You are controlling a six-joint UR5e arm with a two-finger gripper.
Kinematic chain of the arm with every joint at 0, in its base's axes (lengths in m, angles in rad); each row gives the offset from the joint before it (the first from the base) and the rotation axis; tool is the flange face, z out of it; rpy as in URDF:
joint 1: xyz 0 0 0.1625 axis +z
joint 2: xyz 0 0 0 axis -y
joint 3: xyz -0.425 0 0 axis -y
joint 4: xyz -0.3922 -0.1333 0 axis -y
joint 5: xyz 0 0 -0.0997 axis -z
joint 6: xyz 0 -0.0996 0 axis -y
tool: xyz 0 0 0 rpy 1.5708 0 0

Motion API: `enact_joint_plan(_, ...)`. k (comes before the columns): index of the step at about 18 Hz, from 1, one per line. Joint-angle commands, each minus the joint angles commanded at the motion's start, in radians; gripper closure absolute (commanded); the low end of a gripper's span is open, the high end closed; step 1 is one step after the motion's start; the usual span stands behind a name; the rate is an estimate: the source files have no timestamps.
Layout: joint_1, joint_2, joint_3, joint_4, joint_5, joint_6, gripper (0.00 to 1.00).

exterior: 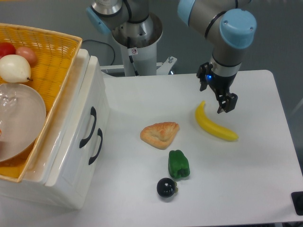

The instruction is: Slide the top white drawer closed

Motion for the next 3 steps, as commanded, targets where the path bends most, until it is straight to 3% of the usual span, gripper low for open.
enact_joint_plan(3,-0.008,0.0,0.014,0.002,-0.005,0.002,0.0)
